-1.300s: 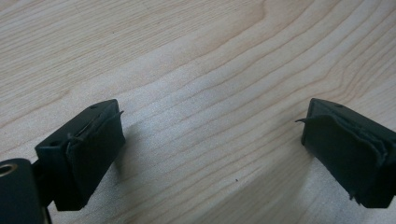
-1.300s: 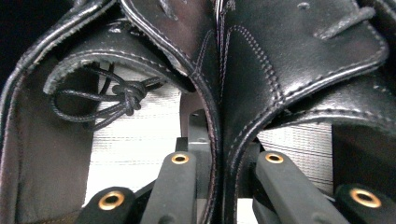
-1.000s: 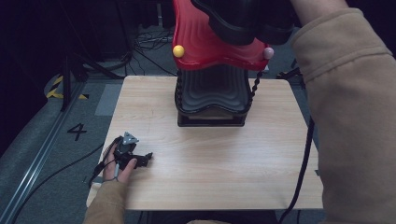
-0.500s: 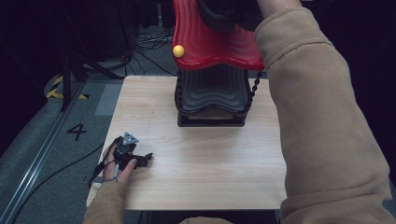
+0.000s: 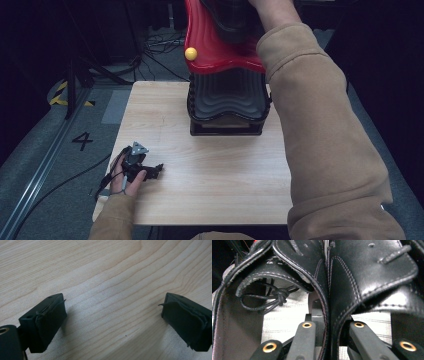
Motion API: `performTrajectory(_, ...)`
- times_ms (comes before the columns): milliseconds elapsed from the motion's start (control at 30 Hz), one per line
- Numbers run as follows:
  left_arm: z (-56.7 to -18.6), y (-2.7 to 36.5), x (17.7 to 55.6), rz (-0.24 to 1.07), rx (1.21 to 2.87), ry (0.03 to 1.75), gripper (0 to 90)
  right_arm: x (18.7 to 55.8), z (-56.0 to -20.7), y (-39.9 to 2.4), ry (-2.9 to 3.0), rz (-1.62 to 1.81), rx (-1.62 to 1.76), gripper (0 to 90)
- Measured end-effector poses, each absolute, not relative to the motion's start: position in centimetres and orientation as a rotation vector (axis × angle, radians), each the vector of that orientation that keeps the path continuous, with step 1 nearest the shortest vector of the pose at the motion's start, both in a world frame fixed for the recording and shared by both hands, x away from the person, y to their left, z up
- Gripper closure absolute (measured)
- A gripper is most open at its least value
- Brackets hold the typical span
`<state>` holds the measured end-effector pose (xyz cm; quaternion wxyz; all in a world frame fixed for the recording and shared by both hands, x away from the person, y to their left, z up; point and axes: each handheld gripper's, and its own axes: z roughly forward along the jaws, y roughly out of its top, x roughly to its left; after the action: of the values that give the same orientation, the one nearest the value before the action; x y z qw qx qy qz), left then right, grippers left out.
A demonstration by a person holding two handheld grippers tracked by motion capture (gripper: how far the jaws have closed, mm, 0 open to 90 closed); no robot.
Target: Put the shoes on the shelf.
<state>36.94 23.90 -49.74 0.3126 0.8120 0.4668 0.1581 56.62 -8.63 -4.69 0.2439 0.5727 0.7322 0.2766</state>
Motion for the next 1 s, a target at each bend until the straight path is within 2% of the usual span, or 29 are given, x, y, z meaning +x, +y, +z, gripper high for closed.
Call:
performTrajectory(300, -49.7, 23.9, 36.9, 0.42, 2.144, 1.233, 6.1, 57.1, -7.0, -7.8, 2.004, 0.778, 1.579, 80.2)
performTrajectory(1000, -49.7, 23.9, 36.9, 0.418, 2.146, 1.231, 6.0, 56.7, -8.8, -8.3, 2.012, 0.763, 1.691, 78.2)
